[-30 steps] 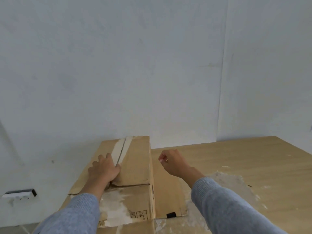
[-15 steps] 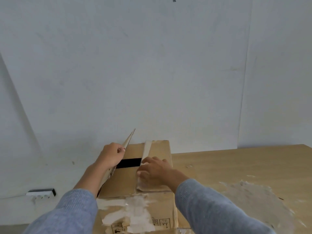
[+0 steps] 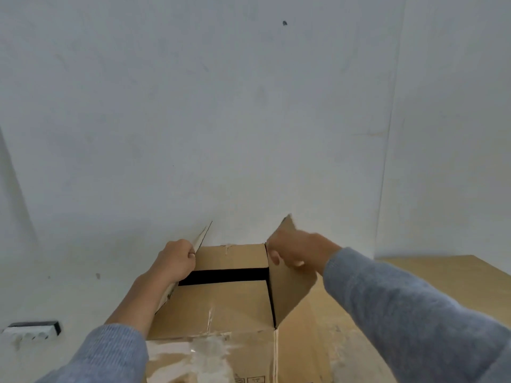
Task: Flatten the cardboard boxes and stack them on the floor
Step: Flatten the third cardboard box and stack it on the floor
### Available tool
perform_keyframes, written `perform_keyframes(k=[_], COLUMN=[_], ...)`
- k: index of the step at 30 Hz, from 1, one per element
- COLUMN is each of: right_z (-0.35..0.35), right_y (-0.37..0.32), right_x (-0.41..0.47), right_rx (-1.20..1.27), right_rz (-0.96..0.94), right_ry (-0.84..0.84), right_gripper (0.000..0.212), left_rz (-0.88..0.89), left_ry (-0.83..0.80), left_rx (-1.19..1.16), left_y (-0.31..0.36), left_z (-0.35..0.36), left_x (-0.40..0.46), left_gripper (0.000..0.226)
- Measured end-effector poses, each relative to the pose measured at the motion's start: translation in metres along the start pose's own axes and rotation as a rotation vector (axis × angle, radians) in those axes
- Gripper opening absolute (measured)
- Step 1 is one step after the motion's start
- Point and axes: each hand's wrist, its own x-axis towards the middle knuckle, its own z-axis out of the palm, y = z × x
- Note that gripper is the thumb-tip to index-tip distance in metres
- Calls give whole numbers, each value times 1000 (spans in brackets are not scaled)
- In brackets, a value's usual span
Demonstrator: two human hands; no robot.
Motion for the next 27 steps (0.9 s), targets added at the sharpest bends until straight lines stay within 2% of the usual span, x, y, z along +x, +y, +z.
perform_keyframes(k=[4, 6, 9, 14, 21, 24, 27], right_z=[68, 87, 91, 81, 64, 57, 61], right_y=[-10, -23, -31, -20, -10, -6, -19], right_x=[30, 43, 55, 62, 82, 90, 91], right_rx=[415, 505, 482, 434, 591, 632, 580], right_rz=[72, 154, 233, 233, 283, 265, 176], right_ry=[25, 42, 90, 355, 595, 553, 397], right_gripper=[40, 38, 37, 30, 30, 35, 33], left_rz=[-51, -70, -34, 7, -61, -76, -73], left_ry=[39, 72, 78, 102, 160, 162, 168], left_rx=[-19, -21, -22, -42, -172, -207, -189], left_y=[-4, -7, -9, -13, -29, -33, -27], left_z=[-3, -6, -6, -7, -36, -37, -34], left_x=[1, 0, -3, -4, -13, -13, -15], left_gripper=[28, 25, 24, 21, 34, 30, 30])
